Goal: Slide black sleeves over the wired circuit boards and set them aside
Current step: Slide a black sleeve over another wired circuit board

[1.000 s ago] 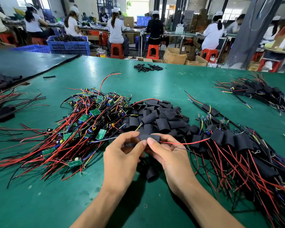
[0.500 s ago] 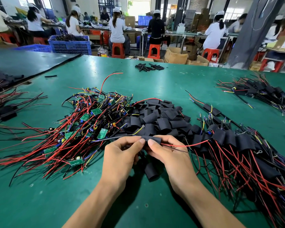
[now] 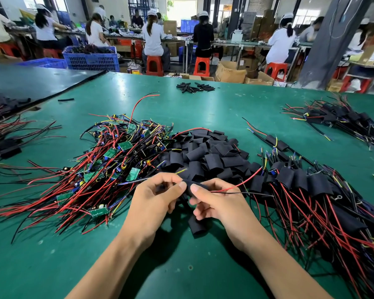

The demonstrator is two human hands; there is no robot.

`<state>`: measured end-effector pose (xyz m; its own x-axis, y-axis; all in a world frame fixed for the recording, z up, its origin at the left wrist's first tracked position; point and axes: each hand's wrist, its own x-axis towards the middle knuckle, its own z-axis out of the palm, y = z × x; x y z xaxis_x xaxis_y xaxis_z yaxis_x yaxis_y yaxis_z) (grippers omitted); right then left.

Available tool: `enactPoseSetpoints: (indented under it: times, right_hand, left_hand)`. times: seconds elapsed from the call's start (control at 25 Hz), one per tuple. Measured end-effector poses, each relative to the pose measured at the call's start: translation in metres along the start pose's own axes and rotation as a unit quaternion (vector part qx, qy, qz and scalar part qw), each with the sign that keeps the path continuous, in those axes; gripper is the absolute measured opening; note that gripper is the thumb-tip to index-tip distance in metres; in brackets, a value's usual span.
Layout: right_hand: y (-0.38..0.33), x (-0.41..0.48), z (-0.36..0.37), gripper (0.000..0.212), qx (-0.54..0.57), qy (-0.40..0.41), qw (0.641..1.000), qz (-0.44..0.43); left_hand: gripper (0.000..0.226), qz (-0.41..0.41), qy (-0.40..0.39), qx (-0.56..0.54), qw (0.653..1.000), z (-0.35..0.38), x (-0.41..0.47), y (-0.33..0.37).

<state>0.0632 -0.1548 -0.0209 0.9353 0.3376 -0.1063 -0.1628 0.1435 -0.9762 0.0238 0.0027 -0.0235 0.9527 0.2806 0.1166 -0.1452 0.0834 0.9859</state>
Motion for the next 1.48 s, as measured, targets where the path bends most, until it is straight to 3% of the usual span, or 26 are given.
enactPoseSetpoints:
  times: [0.16, 0.56, 0.8, 1.12, 1.28, 1.48]
  right_hand:
    - [-0.002, 0.000, -0.005, 0.014, -0.050, 0.005, 0.999, -0.011]
    - [-0.006, -0.001, -0.009, 0.025, -0.045, -0.049, 0.996, 0.053]
    - [-0.007, 0.000, -0.008, 0.030, 0.065, -0.045, 0.993, 0.084]
    - [-0.009, -0.001, -0.008, 0.018, 0.066, -0.070, 0.990, 0.105]
    - [-0.009, -0.002, -0.001, 0.031, 0.042, -0.039, 0.995, 0.085]
    - [-0.002, -0.004, 0.010, 0.018, 0.036, 0.024, 0.999, 0.030]
  left_hand:
    - [0.006, -0.059, -0.013, -0.017, 0.998, 0.001, 0.001, -0.002]
    - [0.012, -0.040, -0.023, 0.030, 0.998, -0.001, -0.002, 0.003]
    - [0.011, 0.013, 0.049, 0.085, 0.995, 0.009, -0.006, 0.000]
    - [0.014, -0.003, 0.075, 0.086, 0.993, 0.012, -0.009, 0.004]
    - [0.026, 0.081, 0.125, 0.201, 0.968, 0.016, -0.011, 0.003]
    - [0.022, 0.173, 0.138, 0.289, 0.931, 0.020, -0.016, -0.003]
